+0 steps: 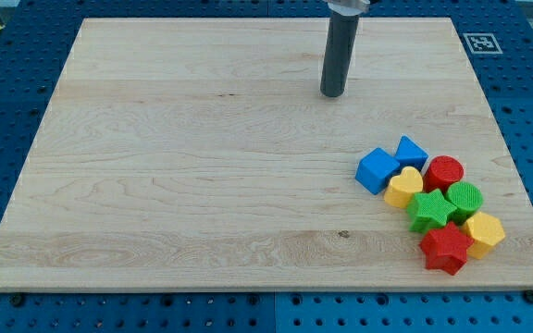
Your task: Nudge the red star right and up a bit
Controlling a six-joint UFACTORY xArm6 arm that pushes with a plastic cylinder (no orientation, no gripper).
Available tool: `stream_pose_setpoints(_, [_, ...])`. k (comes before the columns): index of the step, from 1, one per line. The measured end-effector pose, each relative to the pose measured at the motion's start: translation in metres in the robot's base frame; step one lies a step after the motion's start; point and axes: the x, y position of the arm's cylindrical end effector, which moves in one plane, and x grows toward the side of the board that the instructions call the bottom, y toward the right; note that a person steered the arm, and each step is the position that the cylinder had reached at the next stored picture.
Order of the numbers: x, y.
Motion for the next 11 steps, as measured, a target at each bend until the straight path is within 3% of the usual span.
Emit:
stream_pose_setpoints(5, [-0.002, -0.007])
stream_pose_setpoints(6, [0.019, -0.059])
stream_pose_setpoints(7, [0.076, -0.087])
stream_pose_setpoints(8, [0.150, -0.073])
stream_pose_setpoints(9, [0.190, -0.042])
stream_pose_setpoints(11, [0.191, -0.005])
